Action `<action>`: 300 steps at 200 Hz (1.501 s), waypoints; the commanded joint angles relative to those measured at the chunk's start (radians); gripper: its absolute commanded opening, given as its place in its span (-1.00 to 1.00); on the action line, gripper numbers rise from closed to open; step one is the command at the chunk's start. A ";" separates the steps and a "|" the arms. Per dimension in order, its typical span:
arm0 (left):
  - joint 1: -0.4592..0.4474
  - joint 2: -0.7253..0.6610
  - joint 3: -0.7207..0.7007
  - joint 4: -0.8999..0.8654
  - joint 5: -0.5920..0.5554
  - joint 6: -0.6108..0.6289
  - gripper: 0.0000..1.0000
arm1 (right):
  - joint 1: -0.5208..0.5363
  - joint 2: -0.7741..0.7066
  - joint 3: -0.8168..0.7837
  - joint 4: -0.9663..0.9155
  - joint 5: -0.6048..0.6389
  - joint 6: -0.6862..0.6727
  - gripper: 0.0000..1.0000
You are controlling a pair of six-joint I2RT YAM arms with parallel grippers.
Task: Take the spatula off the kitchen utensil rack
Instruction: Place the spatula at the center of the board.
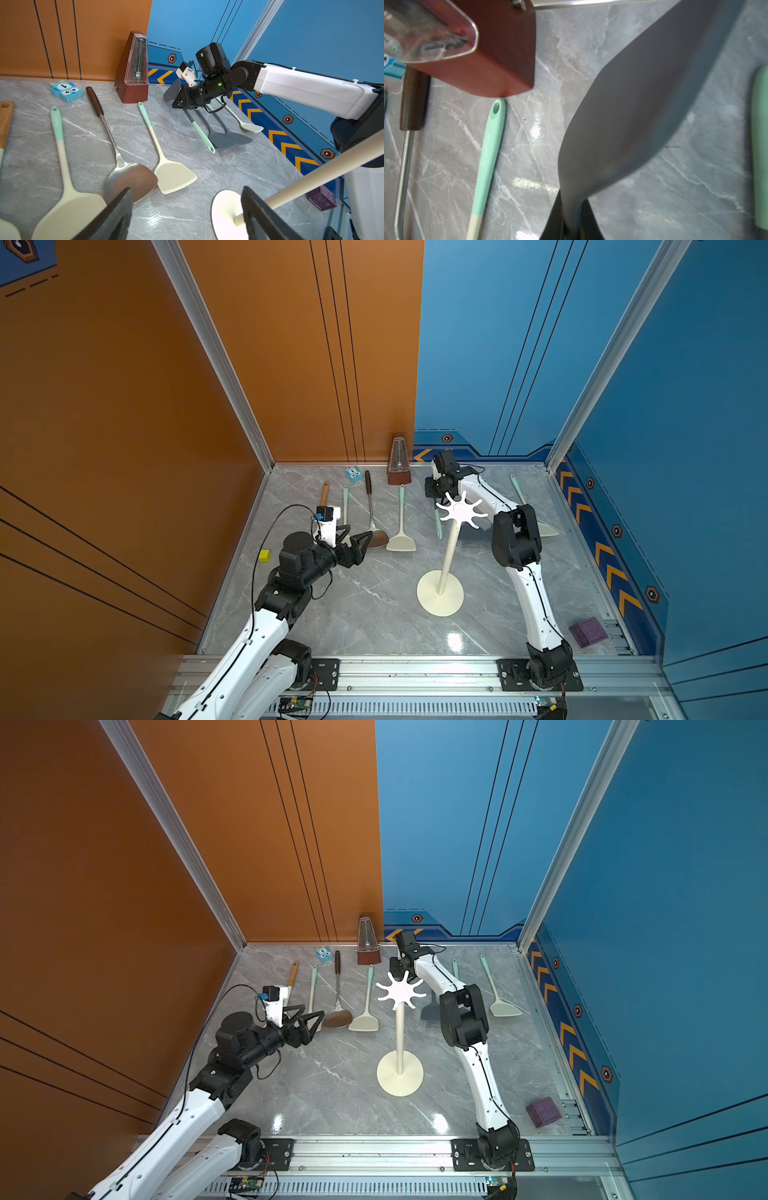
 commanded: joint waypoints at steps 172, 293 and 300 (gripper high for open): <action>-0.020 0.111 0.070 -0.051 -0.068 0.064 0.99 | -0.007 0.113 0.166 -0.078 0.003 0.086 0.16; 0.314 0.257 0.166 -0.123 -0.127 0.032 0.97 | -0.195 -0.688 -0.579 0.080 0.074 -0.012 0.99; 0.346 0.259 0.152 -0.111 -0.123 0.027 0.97 | -0.206 -0.735 -0.661 0.117 0.087 -0.033 1.00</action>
